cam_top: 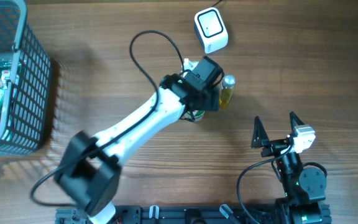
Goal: Scan the item barcode
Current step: 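Carry the red-white carton to the table beside the oil bottle, then adjust the carton upright next to the bottle and release it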
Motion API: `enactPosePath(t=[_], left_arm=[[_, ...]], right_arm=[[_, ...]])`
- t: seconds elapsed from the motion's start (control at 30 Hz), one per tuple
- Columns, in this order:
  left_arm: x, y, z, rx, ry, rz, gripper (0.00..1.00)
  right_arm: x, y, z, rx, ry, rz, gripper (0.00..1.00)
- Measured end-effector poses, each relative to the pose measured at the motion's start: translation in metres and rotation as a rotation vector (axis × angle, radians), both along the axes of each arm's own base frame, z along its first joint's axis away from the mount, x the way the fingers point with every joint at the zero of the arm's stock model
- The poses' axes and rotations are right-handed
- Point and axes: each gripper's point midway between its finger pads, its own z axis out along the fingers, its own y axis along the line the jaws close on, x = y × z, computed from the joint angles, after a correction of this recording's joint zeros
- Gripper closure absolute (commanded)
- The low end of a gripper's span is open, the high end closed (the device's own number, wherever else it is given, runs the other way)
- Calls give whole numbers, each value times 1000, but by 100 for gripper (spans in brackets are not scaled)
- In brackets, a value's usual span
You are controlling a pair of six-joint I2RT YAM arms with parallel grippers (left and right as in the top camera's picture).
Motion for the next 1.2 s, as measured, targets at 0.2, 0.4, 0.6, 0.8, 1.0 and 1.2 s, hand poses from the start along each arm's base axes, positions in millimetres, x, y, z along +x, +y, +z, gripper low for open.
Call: enactPosePath(t=[0.2, 0.4, 0.6, 0.8, 1.0, 1.2], left_arm=[[9, 16, 44, 0, -133, 29, 0], [30, 61, 45, 52, -137, 134, 39], [38, 119, 34, 74, -38, 255, 82], [37, 128, 26, 60, -6, 273, 96], [33, 122, -1, 27, 7, 256, 96], [30, 108, -22, -53, 22, 221, 96]], right_arm=[[0, 0, 0, 0, 0, 0, 0], [0, 0, 0, 0, 0, 0, 0], [0, 0, 0, 0, 0, 0, 0], [0, 0, 0, 0, 0, 0, 0], [0, 0, 0, 0, 1, 0, 0], [0, 0, 0, 0, 0, 0, 0]])
